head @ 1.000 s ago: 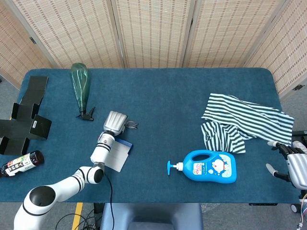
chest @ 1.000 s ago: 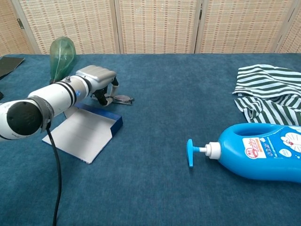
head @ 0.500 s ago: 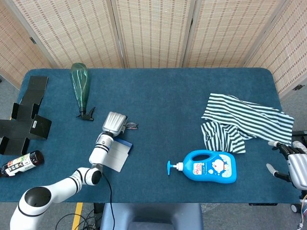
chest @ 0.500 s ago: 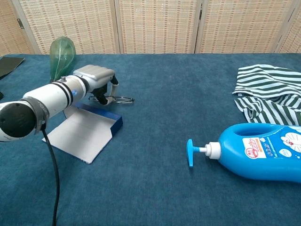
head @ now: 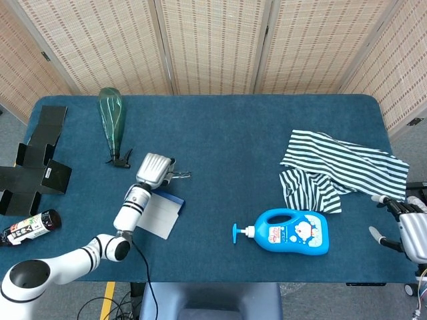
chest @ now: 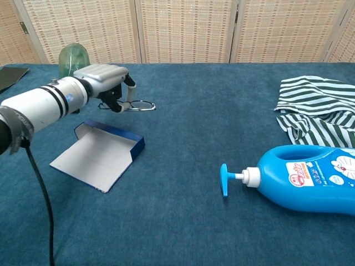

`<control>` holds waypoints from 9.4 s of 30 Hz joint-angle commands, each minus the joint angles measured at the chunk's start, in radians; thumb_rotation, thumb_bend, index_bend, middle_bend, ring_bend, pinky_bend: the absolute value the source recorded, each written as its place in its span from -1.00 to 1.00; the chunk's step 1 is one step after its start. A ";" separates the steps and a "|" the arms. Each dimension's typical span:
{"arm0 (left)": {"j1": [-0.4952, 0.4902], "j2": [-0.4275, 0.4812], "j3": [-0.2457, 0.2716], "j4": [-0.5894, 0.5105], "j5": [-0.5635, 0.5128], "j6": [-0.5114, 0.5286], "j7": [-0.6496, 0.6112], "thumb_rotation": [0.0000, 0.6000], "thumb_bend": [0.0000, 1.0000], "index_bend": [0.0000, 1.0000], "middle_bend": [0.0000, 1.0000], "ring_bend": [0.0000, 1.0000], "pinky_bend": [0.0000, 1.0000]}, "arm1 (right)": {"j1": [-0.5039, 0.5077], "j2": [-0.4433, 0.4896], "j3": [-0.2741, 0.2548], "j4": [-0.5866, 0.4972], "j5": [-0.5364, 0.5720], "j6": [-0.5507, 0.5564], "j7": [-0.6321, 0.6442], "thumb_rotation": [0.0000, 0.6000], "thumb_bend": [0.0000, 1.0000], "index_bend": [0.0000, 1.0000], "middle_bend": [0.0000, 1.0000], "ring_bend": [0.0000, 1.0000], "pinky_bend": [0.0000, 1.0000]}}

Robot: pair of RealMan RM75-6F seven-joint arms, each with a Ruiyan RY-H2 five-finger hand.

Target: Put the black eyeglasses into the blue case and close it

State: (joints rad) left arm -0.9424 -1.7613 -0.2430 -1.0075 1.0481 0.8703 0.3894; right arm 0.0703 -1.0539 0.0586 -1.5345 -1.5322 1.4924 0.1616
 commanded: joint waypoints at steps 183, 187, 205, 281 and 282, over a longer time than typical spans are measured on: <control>0.127 0.260 0.194 -0.531 -0.086 0.168 0.322 1.00 -0.41 -0.92 0.95 0.94 1.00 | -0.020 0.006 -0.003 0.009 -0.021 0.040 0.024 1.00 -0.52 -0.47 -0.22 -0.10 -0.22; 0.165 0.289 0.240 -0.513 0.092 0.192 0.192 1.00 -0.41 -0.84 0.94 0.93 1.00 | -0.011 0.002 -0.002 0.007 -0.026 0.033 0.021 1.00 -0.52 -0.48 -0.22 -0.10 -0.22; 0.299 0.318 0.365 -0.402 0.454 0.292 -0.088 1.00 -0.50 -0.80 0.94 0.93 1.00 | 0.001 0.003 -0.002 -0.009 -0.034 0.024 0.001 1.00 -0.52 -0.48 -0.22 -0.10 -0.22; 0.308 0.114 0.157 -0.159 0.410 0.230 -0.258 1.00 -0.50 -0.10 0.94 0.93 1.00 | -0.006 0.013 0.000 -0.013 -0.011 0.020 -0.006 1.00 -0.52 -0.47 -0.22 -0.10 -0.22; 0.306 0.110 0.157 -0.152 0.414 0.231 -0.257 1.00 -0.50 -0.08 0.94 0.93 1.00 | -0.005 0.013 -0.001 -0.013 -0.012 0.020 -0.005 1.00 -0.52 -0.48 -0.22 -0.10 -0.22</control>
State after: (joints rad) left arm -0.6338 -1.6456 -0.0861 -1.1665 1.4570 1.0990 0.1342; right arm 0.0648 -1.0406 0.0579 -1.5475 -1.5443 1.5124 0.1566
